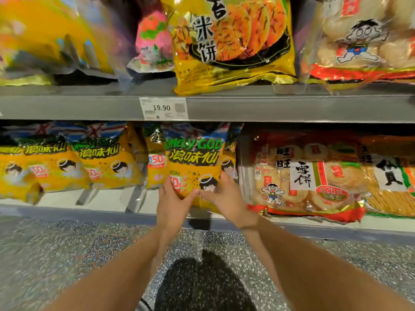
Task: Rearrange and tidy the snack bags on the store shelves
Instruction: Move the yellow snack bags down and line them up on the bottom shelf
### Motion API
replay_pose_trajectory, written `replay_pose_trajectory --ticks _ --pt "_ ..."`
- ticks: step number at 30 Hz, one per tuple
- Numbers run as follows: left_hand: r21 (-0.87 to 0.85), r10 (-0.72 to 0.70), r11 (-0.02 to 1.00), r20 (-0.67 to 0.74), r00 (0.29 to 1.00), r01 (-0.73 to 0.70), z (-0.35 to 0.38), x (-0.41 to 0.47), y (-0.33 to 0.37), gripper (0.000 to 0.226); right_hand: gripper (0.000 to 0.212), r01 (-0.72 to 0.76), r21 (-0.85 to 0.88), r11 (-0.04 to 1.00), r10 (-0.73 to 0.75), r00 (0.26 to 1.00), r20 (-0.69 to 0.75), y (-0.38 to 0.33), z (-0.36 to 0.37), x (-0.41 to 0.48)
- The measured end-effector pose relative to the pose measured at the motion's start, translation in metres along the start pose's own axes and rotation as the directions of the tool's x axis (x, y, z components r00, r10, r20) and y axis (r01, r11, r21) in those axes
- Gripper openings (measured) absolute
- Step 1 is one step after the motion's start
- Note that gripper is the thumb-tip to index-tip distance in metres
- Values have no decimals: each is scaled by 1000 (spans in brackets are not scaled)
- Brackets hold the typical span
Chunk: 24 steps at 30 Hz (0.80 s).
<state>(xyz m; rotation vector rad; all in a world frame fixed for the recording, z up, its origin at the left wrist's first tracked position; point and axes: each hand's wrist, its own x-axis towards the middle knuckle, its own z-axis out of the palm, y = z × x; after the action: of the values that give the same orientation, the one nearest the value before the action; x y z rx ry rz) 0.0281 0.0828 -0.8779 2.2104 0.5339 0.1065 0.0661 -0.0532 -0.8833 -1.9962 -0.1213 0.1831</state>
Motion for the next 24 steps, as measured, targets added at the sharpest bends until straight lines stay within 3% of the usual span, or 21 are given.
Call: replay_pose_trajectory --ticks 2,5,7,9,11,15,19,24 --pt "-48 -89 995 -21 996 87 -6 6 -14 94 76 -3 -92 996 6 999 37 -7 23 10" --pt "-98 -164 983 -78 983 157 -11 21 -38 95 80 -74 -84 994 80 994 76 -13 56 23" --pt "-88 -180 982 -121 976 170 -14 29 -47 99 65 -115 -8 993 115 990 82 -11 71 30" --pt "-56 -193 981 -169 967 186 -17 31 -47 94 32 -148 53 988 144 987 69 -2 83 36" --pt "16 -192 980 -211 959 199 -18 30 -48 92 22 -175 21 984 174 982 68 10 94 41" --pt "117 -197 965 -260 945 233 -16 35 -58 92 28 -240 89 967 223 960 167 18 106 46" --pt "119 -208 962 -255 944 245 -18 37 -60 85 33 -210 120 970 192 971 143 6 103 43" --pt "123 -245 955 -181 952 269 -26 52 -58 81 41 -244 0 970 238 946 219 -2 98 47"
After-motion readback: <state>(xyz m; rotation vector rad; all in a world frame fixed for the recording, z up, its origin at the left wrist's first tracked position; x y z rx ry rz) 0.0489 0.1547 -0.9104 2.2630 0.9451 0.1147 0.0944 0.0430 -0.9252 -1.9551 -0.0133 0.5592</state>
